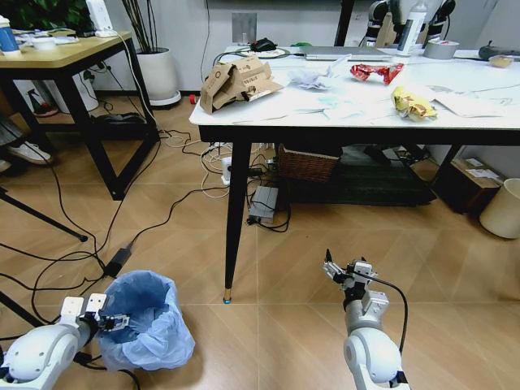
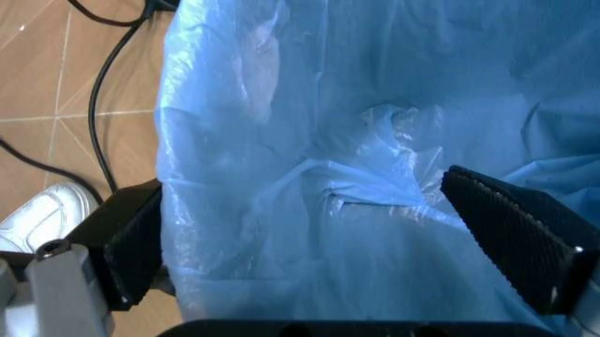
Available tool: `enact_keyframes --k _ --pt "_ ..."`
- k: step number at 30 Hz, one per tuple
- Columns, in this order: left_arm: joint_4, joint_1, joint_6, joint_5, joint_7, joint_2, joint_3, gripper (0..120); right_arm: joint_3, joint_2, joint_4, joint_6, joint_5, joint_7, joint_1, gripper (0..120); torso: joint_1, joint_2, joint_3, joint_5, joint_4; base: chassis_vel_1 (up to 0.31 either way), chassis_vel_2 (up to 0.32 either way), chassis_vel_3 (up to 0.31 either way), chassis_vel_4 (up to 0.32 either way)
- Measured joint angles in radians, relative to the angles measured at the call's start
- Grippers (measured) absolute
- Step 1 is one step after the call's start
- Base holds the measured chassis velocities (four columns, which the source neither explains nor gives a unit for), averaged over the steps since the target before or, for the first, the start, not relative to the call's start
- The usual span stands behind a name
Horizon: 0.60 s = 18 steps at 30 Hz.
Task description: Pick up the trash bin and place the trash from the table into it.
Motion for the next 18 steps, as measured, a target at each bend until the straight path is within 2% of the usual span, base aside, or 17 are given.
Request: enact_keyframes --k 18 --pt "-0.001 0.017 0.000 -0.016 -0.002 0.017 -0.032 100 0.001 0.008 0.004 0.000 -0.004 0.001 -0.011 100 0.000 0.000 0.000 0.0000 0.0000 0.000 0.000 0.000 0.000"
